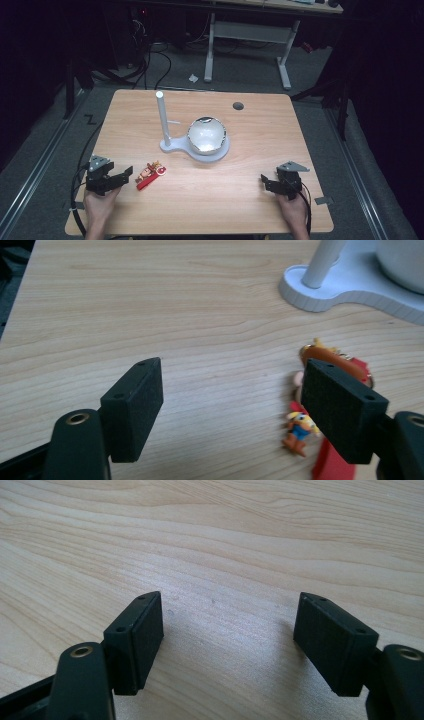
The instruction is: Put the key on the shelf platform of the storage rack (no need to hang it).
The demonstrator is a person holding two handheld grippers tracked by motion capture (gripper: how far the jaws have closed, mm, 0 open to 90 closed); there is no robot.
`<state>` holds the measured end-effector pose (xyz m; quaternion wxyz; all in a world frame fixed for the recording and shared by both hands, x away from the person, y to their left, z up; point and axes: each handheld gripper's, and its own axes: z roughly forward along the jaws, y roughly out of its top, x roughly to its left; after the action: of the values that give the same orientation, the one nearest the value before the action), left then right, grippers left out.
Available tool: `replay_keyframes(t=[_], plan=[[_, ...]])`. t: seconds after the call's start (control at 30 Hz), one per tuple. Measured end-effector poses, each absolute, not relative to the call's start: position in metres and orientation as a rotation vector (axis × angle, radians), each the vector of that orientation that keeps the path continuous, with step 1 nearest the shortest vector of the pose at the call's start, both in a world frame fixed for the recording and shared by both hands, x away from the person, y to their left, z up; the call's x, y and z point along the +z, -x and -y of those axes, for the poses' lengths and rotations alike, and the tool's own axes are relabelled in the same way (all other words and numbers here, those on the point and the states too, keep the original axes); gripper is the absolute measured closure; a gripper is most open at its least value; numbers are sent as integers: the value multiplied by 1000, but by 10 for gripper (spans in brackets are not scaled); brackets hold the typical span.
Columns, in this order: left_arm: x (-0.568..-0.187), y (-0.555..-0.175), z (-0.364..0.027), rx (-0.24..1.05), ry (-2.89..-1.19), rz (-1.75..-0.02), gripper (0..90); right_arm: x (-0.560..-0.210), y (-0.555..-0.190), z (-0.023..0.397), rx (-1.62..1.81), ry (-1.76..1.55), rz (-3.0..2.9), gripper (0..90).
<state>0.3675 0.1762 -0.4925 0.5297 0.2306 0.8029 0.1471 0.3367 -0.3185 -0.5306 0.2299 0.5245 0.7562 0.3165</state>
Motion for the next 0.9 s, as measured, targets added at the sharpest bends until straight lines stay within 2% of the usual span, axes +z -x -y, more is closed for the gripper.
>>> replay_keyframes(t=[0.5,0.9], plan=[[-483,-354,-144,274,-631,-1909,193,-531,-336,319,870,-1442,-2082,282],[-507,-356,-119,317,-750,-1924,184,-531,-336,319,870,-1441,-2082,282]])
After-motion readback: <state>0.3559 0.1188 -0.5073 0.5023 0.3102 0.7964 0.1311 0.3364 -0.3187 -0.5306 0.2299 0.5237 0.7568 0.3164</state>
